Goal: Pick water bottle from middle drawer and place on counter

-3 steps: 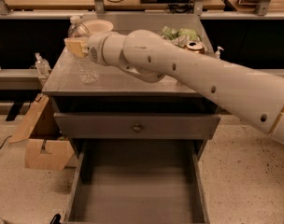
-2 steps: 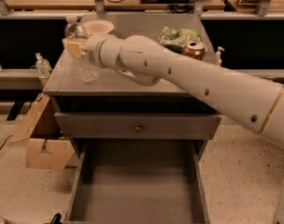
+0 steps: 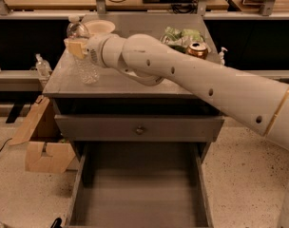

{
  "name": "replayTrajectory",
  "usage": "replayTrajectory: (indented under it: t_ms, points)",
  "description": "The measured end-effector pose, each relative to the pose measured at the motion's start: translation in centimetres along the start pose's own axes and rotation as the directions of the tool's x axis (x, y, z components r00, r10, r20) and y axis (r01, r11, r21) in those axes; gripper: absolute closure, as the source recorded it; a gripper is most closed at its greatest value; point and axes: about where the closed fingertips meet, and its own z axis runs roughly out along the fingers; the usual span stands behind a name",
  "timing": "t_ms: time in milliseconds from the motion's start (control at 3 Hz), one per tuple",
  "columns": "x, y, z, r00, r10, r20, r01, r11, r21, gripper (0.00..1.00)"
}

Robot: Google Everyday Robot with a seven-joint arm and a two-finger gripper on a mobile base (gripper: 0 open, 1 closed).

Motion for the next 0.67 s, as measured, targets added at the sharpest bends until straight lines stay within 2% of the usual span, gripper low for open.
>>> replayTrajectory:
  t_ms: [333, 667]
  points:
    - [-2.5, -1.3, -0.4, 0.998, -0.034, 0.050, 0.032, 0.9985, 0.044, 1.00]
    - [-5.3, -3.3, -0.9, 0.991, -0.067, 0.116, 0.055, 0.9931, 0.104, 1.00]
